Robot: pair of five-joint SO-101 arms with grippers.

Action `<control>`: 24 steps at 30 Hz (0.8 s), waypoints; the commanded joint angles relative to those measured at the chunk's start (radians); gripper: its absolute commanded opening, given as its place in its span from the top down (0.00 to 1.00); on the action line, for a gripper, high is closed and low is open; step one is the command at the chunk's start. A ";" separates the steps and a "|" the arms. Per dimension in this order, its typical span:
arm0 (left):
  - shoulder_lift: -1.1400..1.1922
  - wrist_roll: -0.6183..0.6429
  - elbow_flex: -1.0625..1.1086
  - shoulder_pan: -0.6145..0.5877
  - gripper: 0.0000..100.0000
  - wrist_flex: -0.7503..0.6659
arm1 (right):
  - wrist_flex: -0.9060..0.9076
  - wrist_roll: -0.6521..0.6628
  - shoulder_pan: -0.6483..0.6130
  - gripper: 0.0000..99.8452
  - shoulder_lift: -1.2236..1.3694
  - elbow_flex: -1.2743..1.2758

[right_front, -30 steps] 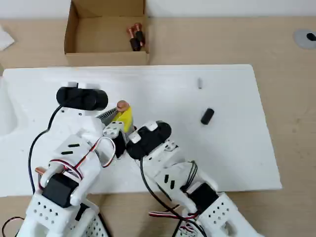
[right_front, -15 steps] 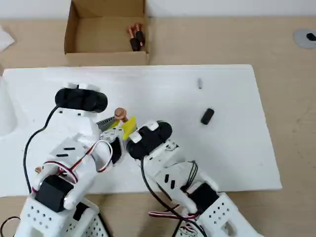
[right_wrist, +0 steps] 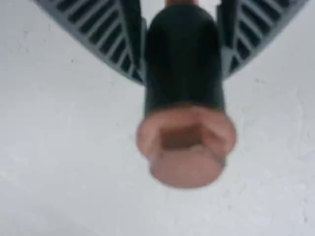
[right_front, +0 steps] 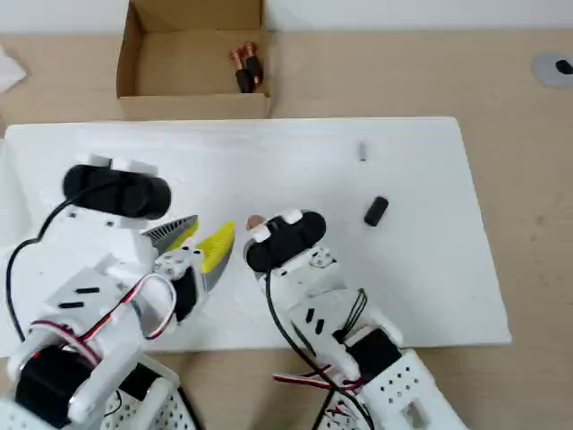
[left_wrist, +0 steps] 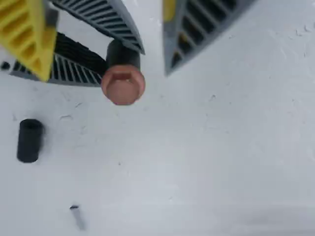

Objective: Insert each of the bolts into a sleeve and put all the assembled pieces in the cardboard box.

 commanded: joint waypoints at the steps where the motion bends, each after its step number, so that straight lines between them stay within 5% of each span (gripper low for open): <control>1: 0.002 -0.044 -0.080 -0.103 0.83 0.000 | -0.002 -0.008 0.031 0.99 0.038 -0.150; 9: 0.211 -0.158 -0.054 -0.396 0.84 -0.015 | 0.000 0.014 0.159 0.99 0.711 -0.697; 18: 0.473 -0.138 0.026 -0.600 0.84 -0.164 | 0.158 0.029 0.177 0.99 1.610 -1.632; 24: 0.608 -0.135 0.035 -0.666 0.84 -0.250 | 0.236 0.153 0.220 0.99 2.107 -2.285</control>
